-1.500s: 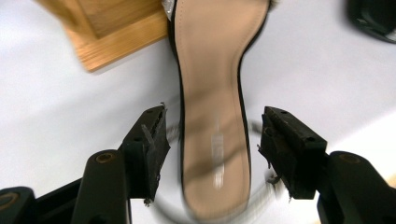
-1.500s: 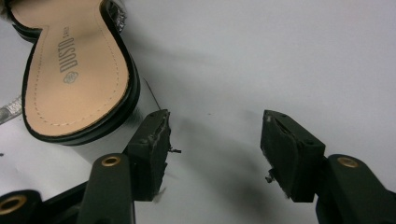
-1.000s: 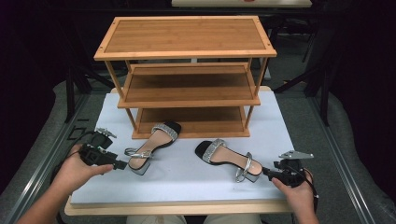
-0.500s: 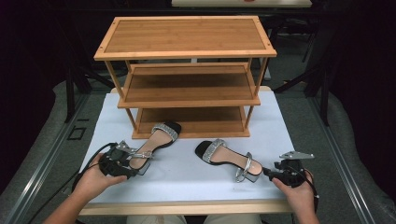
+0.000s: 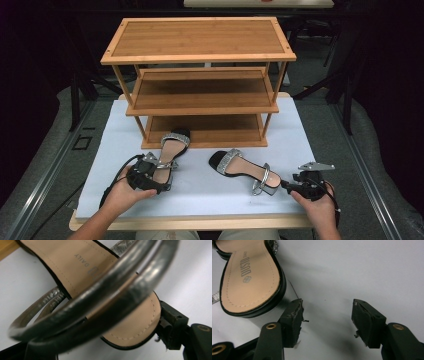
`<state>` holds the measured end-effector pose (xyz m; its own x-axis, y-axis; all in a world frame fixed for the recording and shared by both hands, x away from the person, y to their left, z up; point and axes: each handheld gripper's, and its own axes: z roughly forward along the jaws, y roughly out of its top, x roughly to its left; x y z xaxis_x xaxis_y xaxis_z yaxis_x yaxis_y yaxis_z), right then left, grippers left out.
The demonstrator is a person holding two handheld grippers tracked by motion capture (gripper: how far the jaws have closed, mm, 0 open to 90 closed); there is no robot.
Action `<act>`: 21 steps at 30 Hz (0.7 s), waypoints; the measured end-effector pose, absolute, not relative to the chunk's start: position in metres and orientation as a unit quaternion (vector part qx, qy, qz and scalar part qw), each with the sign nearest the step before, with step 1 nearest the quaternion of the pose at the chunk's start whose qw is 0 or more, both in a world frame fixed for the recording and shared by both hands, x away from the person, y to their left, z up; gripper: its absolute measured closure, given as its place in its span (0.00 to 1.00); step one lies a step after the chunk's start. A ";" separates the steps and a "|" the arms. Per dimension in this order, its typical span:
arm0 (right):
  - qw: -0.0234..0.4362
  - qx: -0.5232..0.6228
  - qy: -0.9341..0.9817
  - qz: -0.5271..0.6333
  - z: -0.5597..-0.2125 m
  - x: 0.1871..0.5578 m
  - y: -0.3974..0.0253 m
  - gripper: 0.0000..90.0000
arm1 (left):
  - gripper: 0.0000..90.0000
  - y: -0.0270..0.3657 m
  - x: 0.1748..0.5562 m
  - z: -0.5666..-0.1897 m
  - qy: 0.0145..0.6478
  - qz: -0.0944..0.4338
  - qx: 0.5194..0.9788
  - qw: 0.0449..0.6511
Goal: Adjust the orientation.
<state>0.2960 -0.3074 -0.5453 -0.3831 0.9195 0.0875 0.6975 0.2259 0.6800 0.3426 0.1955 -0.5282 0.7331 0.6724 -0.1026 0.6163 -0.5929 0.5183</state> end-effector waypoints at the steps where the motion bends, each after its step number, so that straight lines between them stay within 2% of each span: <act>1: 0.167 0.531 0.764 0.326 -0.545 0.296 -0.308 0.46 | 0.31 0.194 0.342 -0.529 0.363 0.057 0.890 0.270; 11: 0.169 0.528 0.765 0.328 -0.546 0.297 -0.307 0.46 | 0.32 0.180 0.356 -0.516 0.396 0.048 0.874 0.278; 21: 0.165 0.530 0.763 0.330 -0.546 0.297 -0.311 0.46 | 0.33 0.154 0.395 -0.508 0.437 0.051 0.854 0.277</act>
<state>0.2966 -0.3110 -0.5461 -0.3827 0.9187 0.0976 0.7010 0.2199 0.6784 0.3951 0.1537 -0.5076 0.6124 0.7752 -0.1550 0.7185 -0.4640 0.5182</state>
